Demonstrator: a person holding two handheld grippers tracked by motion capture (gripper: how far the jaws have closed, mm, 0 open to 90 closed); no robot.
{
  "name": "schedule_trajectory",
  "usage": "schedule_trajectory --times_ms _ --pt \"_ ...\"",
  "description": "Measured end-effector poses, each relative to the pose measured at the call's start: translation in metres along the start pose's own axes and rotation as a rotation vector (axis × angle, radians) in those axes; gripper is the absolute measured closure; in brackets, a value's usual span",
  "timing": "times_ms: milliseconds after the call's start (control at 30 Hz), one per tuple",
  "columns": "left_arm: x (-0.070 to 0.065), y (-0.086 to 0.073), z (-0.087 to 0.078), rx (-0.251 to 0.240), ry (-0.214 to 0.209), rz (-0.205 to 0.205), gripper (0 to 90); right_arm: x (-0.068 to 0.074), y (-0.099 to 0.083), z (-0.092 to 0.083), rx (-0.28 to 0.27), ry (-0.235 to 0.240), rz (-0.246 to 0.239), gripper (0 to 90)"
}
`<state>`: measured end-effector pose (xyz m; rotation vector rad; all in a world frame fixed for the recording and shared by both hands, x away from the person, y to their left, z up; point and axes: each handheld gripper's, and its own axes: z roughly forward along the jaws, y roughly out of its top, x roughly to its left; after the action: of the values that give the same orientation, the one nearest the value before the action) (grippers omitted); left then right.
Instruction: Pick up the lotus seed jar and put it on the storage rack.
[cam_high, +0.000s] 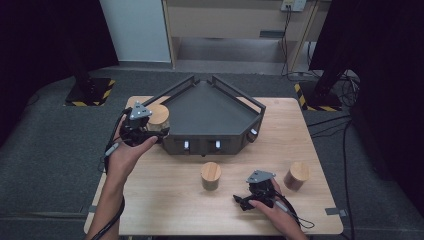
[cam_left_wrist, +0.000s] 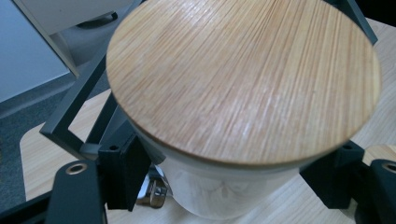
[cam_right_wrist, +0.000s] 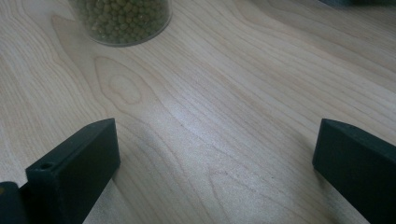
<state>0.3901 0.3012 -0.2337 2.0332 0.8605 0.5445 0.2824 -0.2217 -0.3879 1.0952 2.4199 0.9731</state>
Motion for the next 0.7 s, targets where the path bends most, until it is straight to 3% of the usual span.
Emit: schedule_trajectory --times_ms 700 --pt "0.011 0.022 0.024 -0.004 0.009 0.006 24.3 0.000 0.000 0.000 0.000 0.001 0.001 0.9"
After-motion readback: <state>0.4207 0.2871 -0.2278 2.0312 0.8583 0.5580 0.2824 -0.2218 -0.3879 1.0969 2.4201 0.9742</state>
